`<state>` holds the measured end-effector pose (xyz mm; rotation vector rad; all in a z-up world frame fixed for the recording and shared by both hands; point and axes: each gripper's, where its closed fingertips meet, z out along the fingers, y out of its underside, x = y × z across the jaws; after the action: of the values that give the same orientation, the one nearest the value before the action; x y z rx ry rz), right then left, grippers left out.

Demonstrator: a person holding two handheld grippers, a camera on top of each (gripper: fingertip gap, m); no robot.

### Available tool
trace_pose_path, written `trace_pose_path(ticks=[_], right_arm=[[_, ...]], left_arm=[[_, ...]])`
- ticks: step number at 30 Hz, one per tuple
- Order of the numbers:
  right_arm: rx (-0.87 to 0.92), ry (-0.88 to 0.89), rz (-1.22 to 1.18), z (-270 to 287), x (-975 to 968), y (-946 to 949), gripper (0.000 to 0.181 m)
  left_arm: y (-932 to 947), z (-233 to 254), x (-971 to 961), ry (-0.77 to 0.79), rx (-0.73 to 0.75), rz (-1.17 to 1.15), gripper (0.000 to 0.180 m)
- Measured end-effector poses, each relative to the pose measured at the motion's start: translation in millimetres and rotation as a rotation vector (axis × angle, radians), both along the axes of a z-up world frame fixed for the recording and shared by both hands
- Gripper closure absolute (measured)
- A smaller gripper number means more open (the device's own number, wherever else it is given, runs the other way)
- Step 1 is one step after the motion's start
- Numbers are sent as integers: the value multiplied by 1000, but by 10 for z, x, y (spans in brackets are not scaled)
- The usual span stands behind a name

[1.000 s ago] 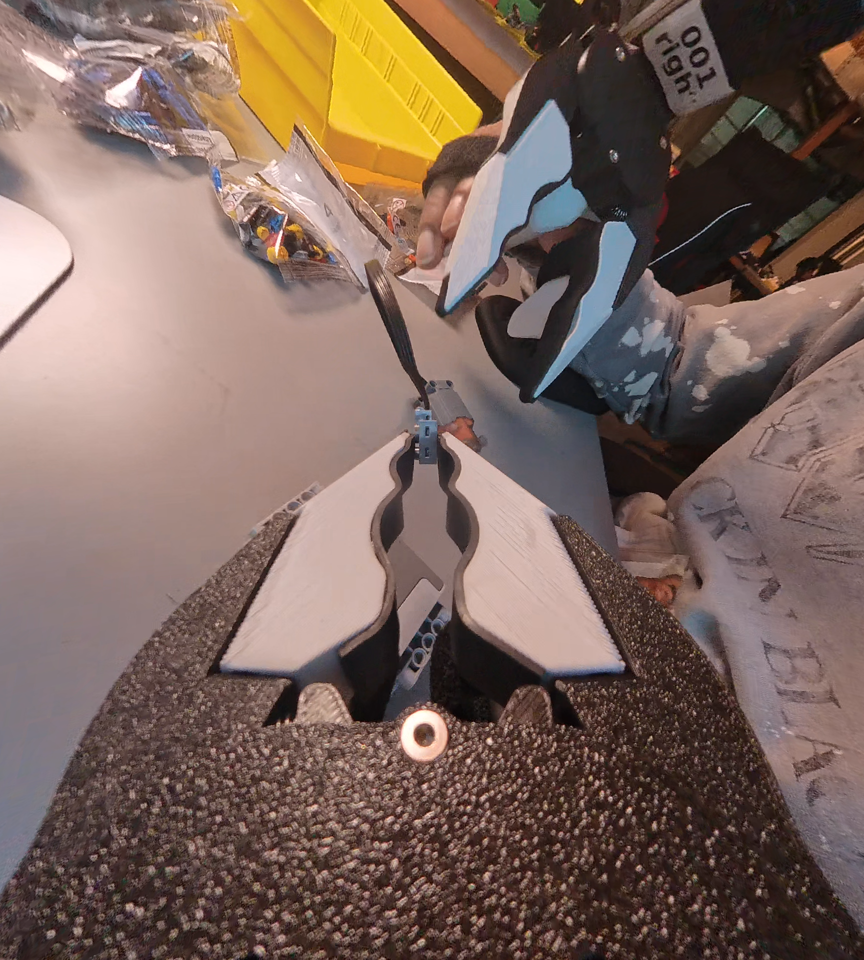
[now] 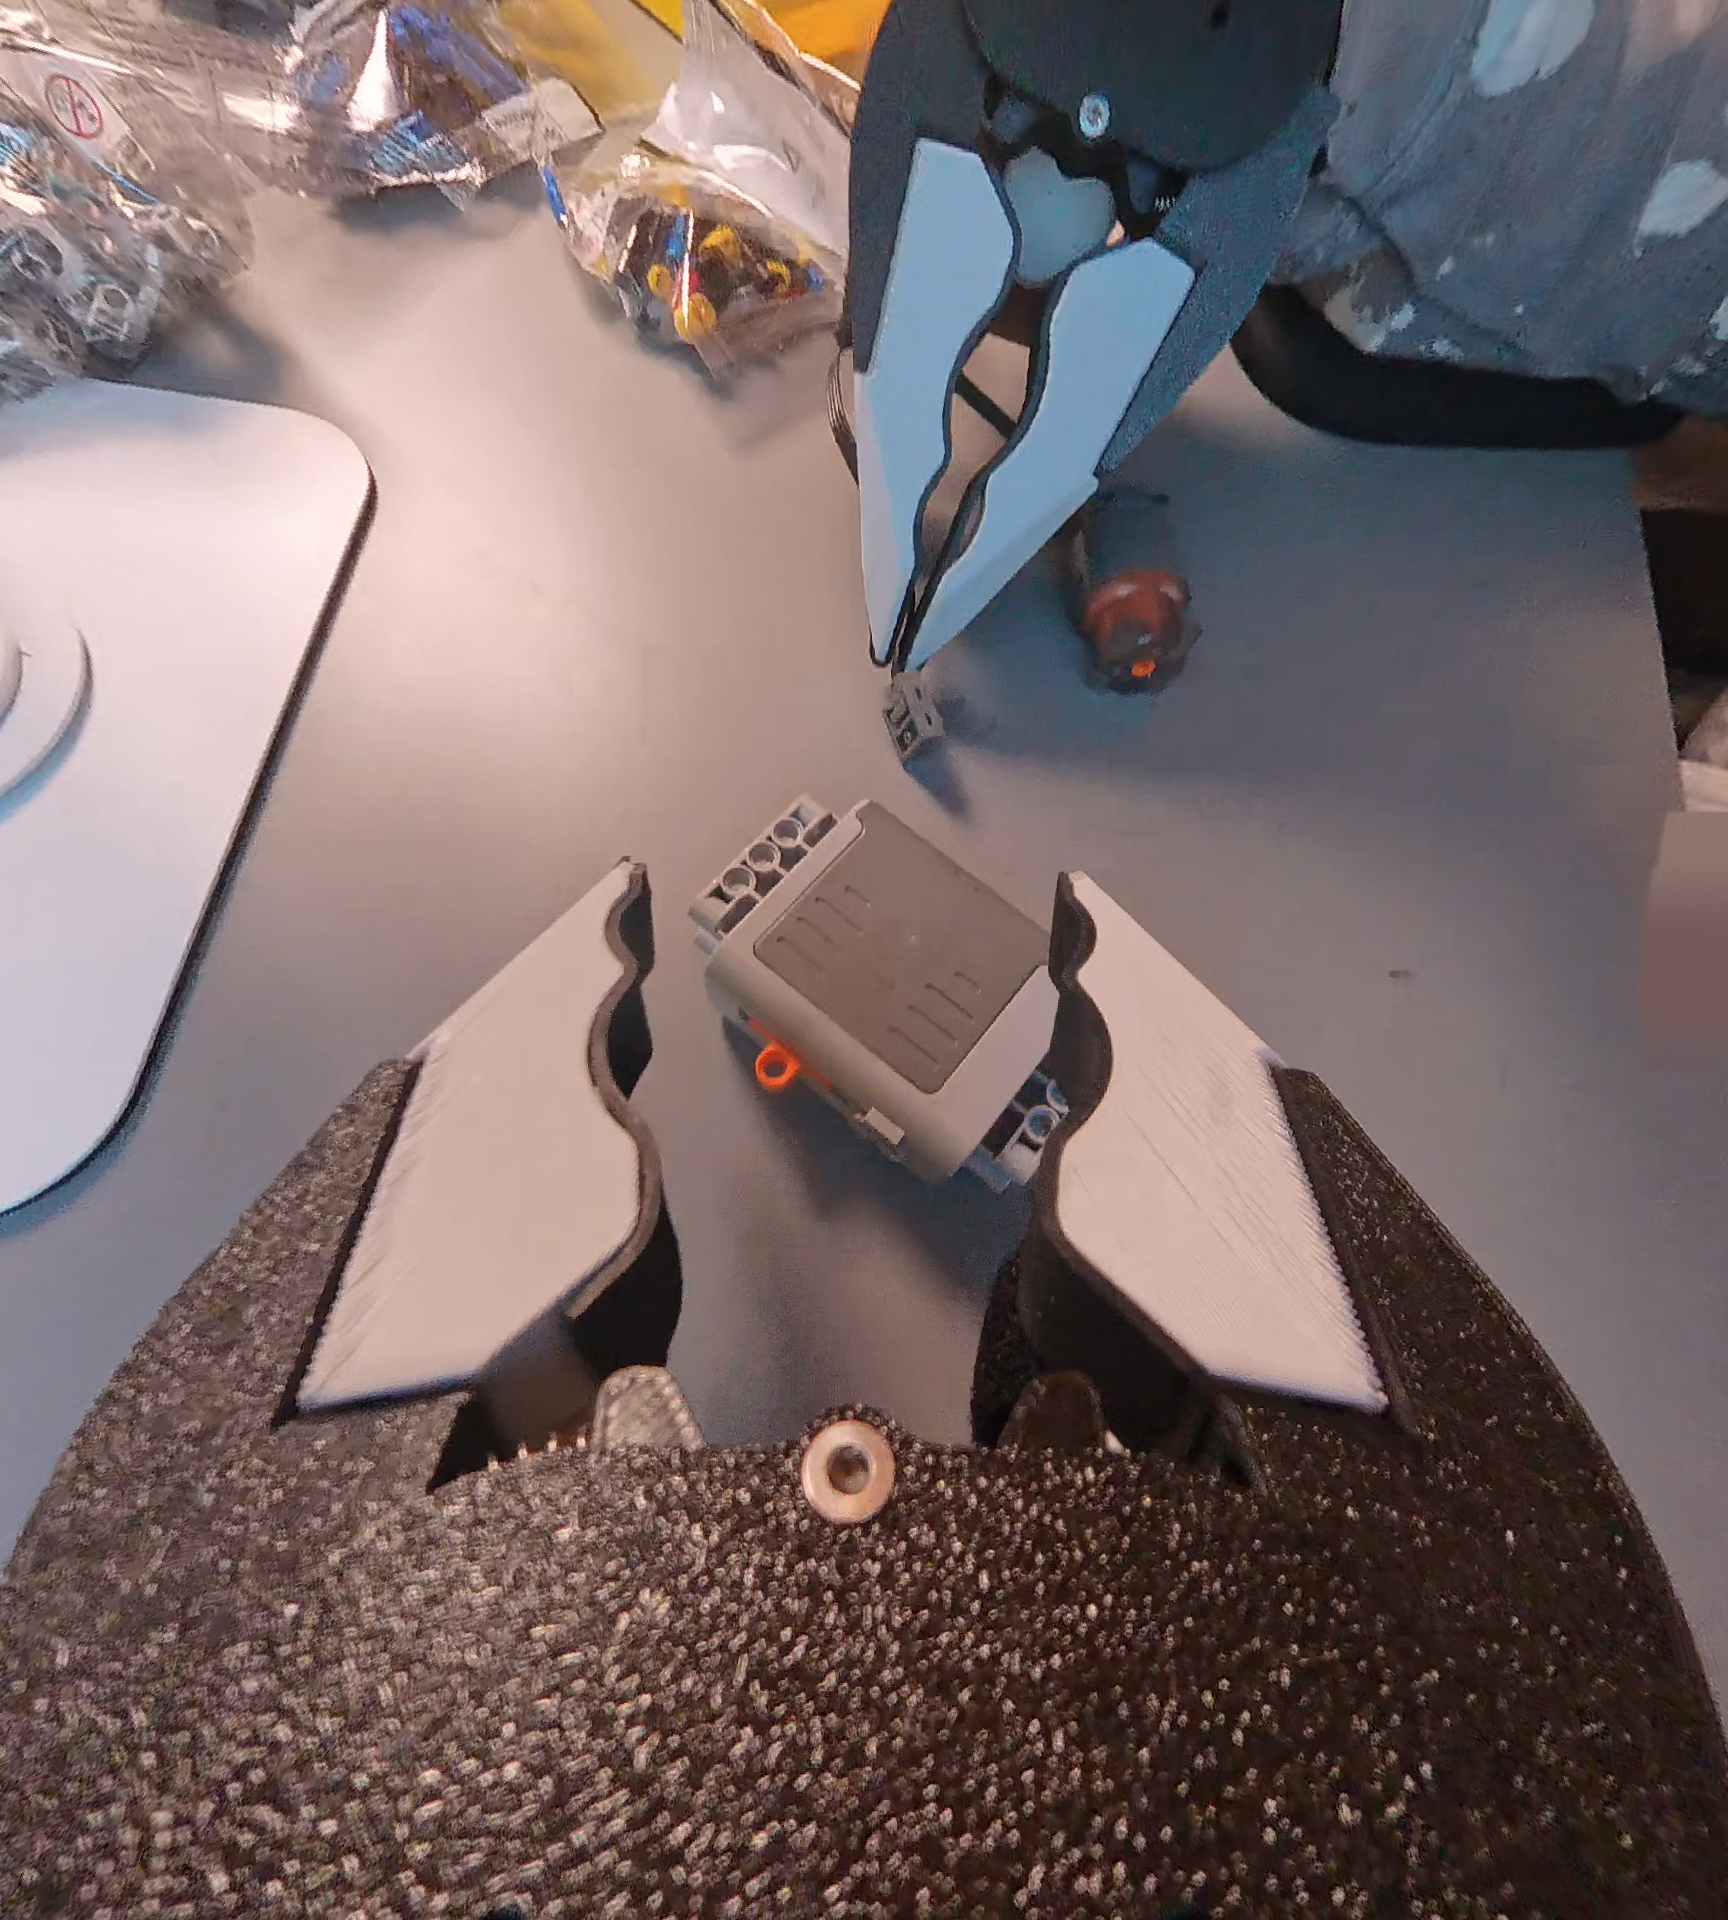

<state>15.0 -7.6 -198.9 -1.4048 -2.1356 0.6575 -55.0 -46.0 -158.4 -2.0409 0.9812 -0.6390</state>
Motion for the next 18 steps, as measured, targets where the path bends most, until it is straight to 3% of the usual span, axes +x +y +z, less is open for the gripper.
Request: trace_pose_path(ticks=[7, 18], right_arm=[[-19, 11, 8, -2, -26, -31, 180], [-19, 6, 9, -25, -34, -36, 178]], left_arm=[[-131, -259, 4, 131, -35, -62, 87], [-190, -453, 28, 212, -69, -98, 79]])
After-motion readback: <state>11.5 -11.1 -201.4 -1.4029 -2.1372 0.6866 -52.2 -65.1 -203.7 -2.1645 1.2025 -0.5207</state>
